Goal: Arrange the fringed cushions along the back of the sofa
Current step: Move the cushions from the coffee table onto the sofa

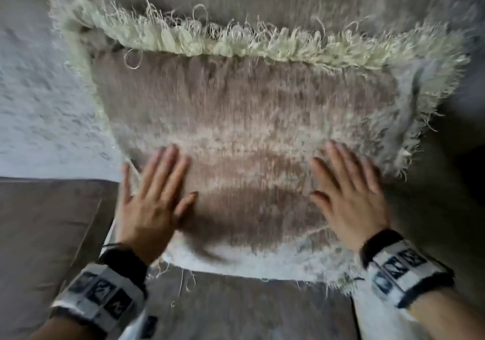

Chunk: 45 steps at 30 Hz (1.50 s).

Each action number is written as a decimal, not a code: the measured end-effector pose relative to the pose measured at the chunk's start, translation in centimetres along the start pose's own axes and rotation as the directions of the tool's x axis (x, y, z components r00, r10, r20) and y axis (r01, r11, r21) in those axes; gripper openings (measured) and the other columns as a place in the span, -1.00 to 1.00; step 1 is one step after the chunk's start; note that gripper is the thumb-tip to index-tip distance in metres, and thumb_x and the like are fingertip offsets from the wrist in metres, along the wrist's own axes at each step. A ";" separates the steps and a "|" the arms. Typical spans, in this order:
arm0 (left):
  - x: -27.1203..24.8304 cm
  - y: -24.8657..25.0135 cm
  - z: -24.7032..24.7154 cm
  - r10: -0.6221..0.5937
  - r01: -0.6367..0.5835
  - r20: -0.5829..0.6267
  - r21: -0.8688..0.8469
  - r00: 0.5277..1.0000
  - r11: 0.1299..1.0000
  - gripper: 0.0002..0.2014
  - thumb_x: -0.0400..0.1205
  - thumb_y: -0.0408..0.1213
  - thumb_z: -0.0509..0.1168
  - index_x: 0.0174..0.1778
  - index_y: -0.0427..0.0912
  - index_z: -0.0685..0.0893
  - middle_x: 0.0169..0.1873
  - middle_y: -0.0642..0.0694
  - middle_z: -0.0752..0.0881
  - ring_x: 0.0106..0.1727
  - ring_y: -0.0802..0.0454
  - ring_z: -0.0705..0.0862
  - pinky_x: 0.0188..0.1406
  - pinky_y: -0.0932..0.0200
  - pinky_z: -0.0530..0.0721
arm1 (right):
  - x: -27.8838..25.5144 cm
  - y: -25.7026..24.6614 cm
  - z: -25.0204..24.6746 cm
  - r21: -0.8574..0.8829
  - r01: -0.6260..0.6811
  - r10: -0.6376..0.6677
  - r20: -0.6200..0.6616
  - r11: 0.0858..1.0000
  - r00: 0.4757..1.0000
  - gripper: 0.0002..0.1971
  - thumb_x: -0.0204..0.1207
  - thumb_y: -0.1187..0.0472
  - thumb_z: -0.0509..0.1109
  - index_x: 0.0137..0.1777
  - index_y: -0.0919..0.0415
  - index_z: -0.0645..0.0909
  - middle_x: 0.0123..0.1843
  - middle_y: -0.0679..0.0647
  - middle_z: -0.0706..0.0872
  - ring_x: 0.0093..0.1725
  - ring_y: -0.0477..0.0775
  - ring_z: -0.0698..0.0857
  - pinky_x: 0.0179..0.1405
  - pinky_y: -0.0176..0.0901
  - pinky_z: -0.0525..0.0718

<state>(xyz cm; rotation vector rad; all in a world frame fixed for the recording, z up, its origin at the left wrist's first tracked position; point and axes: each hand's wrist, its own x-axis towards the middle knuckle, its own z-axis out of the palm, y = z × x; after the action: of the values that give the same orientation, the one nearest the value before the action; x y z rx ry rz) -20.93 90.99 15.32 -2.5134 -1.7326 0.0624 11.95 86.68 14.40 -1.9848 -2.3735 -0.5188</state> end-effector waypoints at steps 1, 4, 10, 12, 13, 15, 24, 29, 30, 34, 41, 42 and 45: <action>-1.5 -1.6 0.1 -0.108 0.110 0.080 -0.022 0.991 0.994 -0.26 0.62 0.25 -0.47 0.64 -0.05 0.05 0.66 -0.10 -0.15 0.67 0.00 -0.17 0.56 -0.35 -0.13 | -1.8 1.5 -0.2 0.015 -0.072 0.072 0.015 0.997 0.997 -0.39 0.67 -0.19 -0.28 0.65 0.04 -0.18 0.69 0.11 -0.27 0.68 0.15 -0.10 0.64 0.10 -0.17; -3.3 -2.7 -1.6 -0.362 0.366 0.057 -0.202 0.930 0.908 -0.18 0.54 0.35 -0.46 0.64 -0.07 -0.09 0.65 -0.18 -0.19 0.66 -0.02 -0.18 0.53 -0.45 -0.11 | -2.9 3.3 -3.6 0.129 -0.317 0.328 -0.077 0.940 0.942 -0.30 0.65 -0.21 -0.23 0.65 0.22 -0.10 0.65 0.45 -0.11 0.63 0.37 0.06 0.62 0.24 -0.05; 3.0 5.8 -4.4 -0.373 0.286 -0.152 -0.408 0.915 0.867 -0.31 0.63 0.22 -0.27 0.61 -0.04 -0.24 0.65 -0.28 -0.09 0.66 -0.11 -0.14 0.56 -0.26 -0.12 | 6.6 -3.6 -7.8 0.198 -0.092 0.144 -0.263 0.976 0.954 -0.39 0.67 -0.16 -0.03 0.64 0.07 0.03 0.65 0.38 0.08 0.65 0.28 0.06 0.63 0.21 -0.03; 2.3 5.9 -2.1 -0.410 0.360 -0.044 -0.400 0.911 0.843 -0.30 0.63 0.23 -0.32 0.60 -0.08 -0.30 0.65 -0.21 -0.13 0.66 -0.04 -0.20 0.58 -0.32 -0.05 | 6.0 -3.2 -5.9 0.097 -0.090 0.106 -0.167 0.991 0.980 -0.39 0.68 -0.17 -0.10 0.66 0.06 -0.04 0.68 0.26 0.03 0.67 0.20 0.03 0.63 0.15 0.01; 1.1 5.0 -0.9 -0.400 0.372 0.004 -0.375 0.917 0.849 -0.31 0.61 0.25 -0.39 0.58 -0.02 -0.37 0.64 -0.14 -0.23 0.65 0.00 -0.27 0.59 -0.33 -0.06 | 5.0 -2.3 -5.0 0.072 -0.092 0.101 -0.125 0.993 0.987 -0.38 0.69 -0.16 -0.11 0.66 0.10 -0.07 0.68 0.23 -0.01 0.67 0.17 0.00 0.64 0.12 -0.01; -2.9 3.1 0.8 -0.360 0.372 0.097 -0.301 0.928 0.878 -0.36 0.59 0.26 -0.43 0.49 0.14 -0.56 0.60 -0.04 -0.39 0.62 0.03 -0.38 0.59 -0.35 -0.10 | 2.3 -0.6 -4.2 0.096 -0.110 0.116 -0.064 0.989 0.991 -0.35 0.67 -0.11 -0.09 0.65 0.21 -0.11 0.69 0.20 -0.10 0.68 0.13 -0.08 0.65 0.06 -0.11; -12.4 -3.7 -4.7 -0.713 0.516 -0.075 -0.639 0.697 0.571 -0.53 0.53 -0.06 0.03 0.25 -0.09 0.66 -0.04 -0.17 0.83 -0.06 -0.20 0.77 0.01 -0.01 0.62 | 6.3 -12.0 -13.2 0.503 0.245 -0.059 -0.356 0.829 0.933 -0.74 0.53 0.19 0.25 0.10 0.29 0.68 0.08 0.28 0.67 -0.03 0.32 0.67 -0.14 0.13 0.70; -21.3 -8.9 -7.7 -0.900 0.673 0.050 -0.682 0.432 0.285 -0.70 0.53 -0.20 0.23 0.17 0.00 0.69 -0.04 -0.11 0.81 0.03 -0.15 0.74 -0.01 0.09 0.58 | 7.3 -24.9 -19.8 0.545 0.384 -0.314 -0.221 0.745 0.923 -0.85 0.47 0.20 0.32 -0.17 0.21 0.70 -0.30 0.12 0.75 -0.35 0.22 0.70 -0.43 -0.18 0.54; -24.0 -10.0 -8.1 -0.917 0.691 0.048 -0.673 0.397 0.264 -0.70 0.53 -0.20 0.24 0.17 0.00 0.69 -0.06 -0.10 0.81 0.02 -0.14 0.74 0.01 0.10 0.57 | 6.7 -27.6 -21.1 0.541 0.390 -0.380 -0.136 0.745 0.915 -0.84 0.50 0.17 0.31 -0.10 0.20 0.69 -0.24 0.11 0.76 -0.27 0.24 0.71 -0.35 -0.16 0.53; -36.2 -13.8 -9.5 -0.961 0.753 0.072 -0.638 0.265 0.160 -0.71 0.57 -0.23 0.25 0.21 -0.02 0.66 -0.07 -0.07 0.81 0.01 -0.12 0.74 -0.05 0.15 0.55 | 2.4 -38.1 -26.1 0.527 0.479 -0.583 0.040 0.702 0.811 -0.76 0.56 0.04 0.23 0.11 0.10 0.62 -0.02 0.07 0.74 -0.04 0.20 0.70 -0.11 -0.05 0.61; -60.4 -16.7 -10.0 -0.993 0.823 0.071 -0.556 -0.092 -0.116 -0.74 0.57 -0.18 0.26 0.16 -0.04 0.67 -0.05 -0.11 0.80 -0.02 -0.16 0.74 0.03 0.00 0.64 | -10.7 -58.2 -35.0 0.488 0.744 -0.868 0.061 0.457 0.493 -0.73 0.56 0.02 0.22 0.17 0.09 0.58 0.16 0.09 0.70 0.13 0.23 0.67 0.07 -0.02 0.57; -63.9 -16.5 -9.8 -0.987 0.823 0.061 -0.545 -0.147 -0.157 -0.74 0.56 -0.19 0.27 0.16 -0.07 0.68 -0.08 -0.12 0.80 -0.02 -0.15 0.74 0.04 0.00 0.64 | -13.2 -60.8 -36.2 0.482 0.777 -0.898 0.052 0.405 0.436 -0.72 0.56 0.03 0.21 0.19 0.08 0.58 0.18 0.10 0.70 0.15 0.23 0.67 0.09 -0.01 0.57; -73.3 -15.0 -9.0 -0.963 0.829 0.002 -0.507 -0.271 -0.234 -0.64 0.49 -0.12 0.18 0.13 -0.12 0.69 -0.08 -0.18 0.78 0.03 -0.21 0.70 0.04 -0.02 0.59 | -20.9 -67.5 -39.0 0.445 0.861 -0.965 0.033 0.247 0.261 -0.67 0.57 0.00 0.19 0.26 0.08 0.53 0.21 0.09 0.68 0.18 0.22 0.66 0.11 0.02 0.59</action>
<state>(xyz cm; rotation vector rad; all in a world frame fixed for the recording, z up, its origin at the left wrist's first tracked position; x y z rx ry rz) -60.27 27.39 24.53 -0.1674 -2.9520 -0.8770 -56.60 47.07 30.10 -0.2338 -3.3215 0.3237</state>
